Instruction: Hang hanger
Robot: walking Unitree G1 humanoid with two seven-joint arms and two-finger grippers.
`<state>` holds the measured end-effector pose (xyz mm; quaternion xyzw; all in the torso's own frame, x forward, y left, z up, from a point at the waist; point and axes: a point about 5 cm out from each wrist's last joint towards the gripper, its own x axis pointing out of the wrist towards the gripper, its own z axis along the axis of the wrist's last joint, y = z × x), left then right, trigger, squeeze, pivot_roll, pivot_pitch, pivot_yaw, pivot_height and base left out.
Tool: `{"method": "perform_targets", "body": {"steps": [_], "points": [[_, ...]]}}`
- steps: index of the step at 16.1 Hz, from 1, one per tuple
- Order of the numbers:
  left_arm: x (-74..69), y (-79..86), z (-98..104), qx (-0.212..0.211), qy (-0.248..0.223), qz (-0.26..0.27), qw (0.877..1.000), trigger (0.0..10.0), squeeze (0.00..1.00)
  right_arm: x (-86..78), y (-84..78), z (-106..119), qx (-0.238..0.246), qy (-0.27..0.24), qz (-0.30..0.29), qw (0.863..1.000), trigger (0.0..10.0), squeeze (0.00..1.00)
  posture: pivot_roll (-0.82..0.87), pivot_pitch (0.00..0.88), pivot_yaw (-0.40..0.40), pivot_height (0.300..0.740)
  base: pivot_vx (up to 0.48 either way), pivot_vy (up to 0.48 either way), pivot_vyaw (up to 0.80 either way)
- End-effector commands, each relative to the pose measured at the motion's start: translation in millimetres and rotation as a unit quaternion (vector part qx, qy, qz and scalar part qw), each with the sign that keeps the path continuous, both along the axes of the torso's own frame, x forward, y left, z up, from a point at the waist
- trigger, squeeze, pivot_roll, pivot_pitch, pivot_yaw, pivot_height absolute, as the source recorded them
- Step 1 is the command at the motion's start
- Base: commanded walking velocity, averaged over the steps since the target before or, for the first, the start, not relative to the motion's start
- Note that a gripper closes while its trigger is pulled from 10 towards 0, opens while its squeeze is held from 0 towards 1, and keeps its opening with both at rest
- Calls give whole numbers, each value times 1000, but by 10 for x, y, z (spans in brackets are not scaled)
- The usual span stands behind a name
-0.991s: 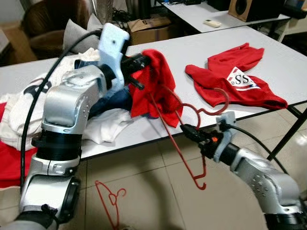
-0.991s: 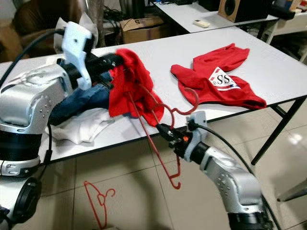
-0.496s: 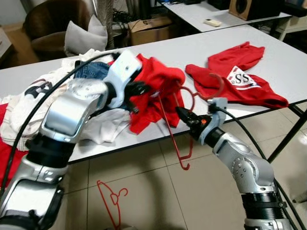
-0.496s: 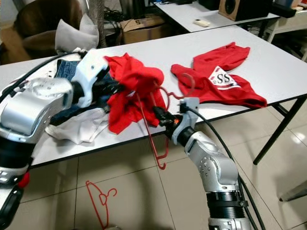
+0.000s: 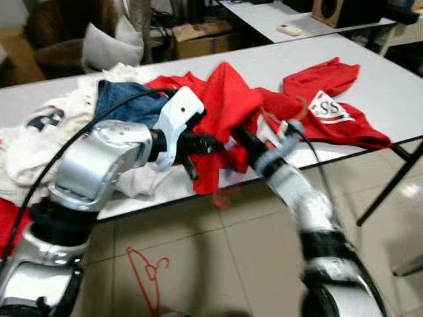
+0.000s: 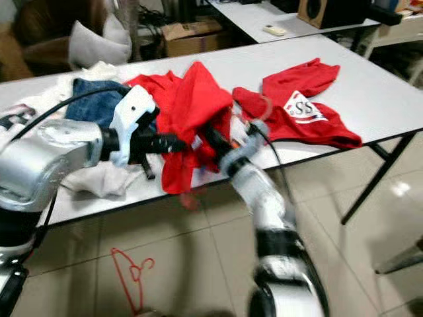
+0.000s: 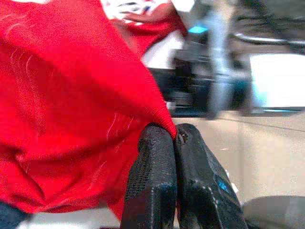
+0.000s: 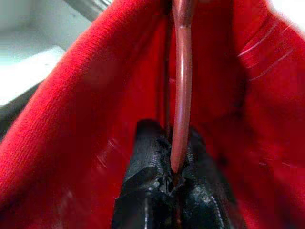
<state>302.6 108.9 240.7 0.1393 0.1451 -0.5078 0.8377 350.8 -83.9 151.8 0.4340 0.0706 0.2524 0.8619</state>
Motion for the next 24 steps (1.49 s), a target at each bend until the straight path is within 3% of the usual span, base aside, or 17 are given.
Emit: {"method": "perform_targets", "body": {"steps": [1,4,9,12,14,16,18,19,20,22,24], "points": [[-45,14,67,-1,0,-15,1000,0,0,43,-10,75,21,-8,-14,1000,10000,0,-15,0,47,740,0,0,0],[-294,-36,80,0,47,-88,995,0,0,158,150,200,108,1,-39,993,10000,0,0,0,36,740,0,0,0],[-469,-108,197,-40,82,-150,984,0,0,196,241,189,110,7,-52,993,10000,0,4,0,29,740,0,0,0],[-504,-125,285,-66,91,-159,981,0,0,224,260,178,106,8,-56,993,10000,0,9,0,31,740,0,0,0],[-433,-141,390,-109,84,-136,981,0,0,223,290,174,86,0,-52,995,10000,0,15,0,34,740,0,0,0],[-383,-166,551,-168,90,-139,972,0,0,224,306,169,83,-1,-53,995,10000,0,18,0,42,740,0,0,0],[-399,-168,612,-191,104,-152,964,0,0,248,282,180,94,2,-62,994,10000,0,23,0,47,740,0,0,0],[-391,-133,549,-162,101,-136,972,0,0,263,263,204,109,3,-62,992,10000,0,26,0,50,740,0,0,0],[-303,-62,433,-127,93,-84,984,0,0,266,249,254,122,-3,-56,991,10000,0,25,0,53,740,0,0,0],[-74,97,289,-68,55,27,996,0,0,258,186,313,148,-7,-58,987,10000,0,17,0,60,740,0,0,0],[46,225,227,-18,21,82,996,0,0,259,95,319,151,-7,-72,986,10000,0,13,0,62,740,0,0,0]]}}
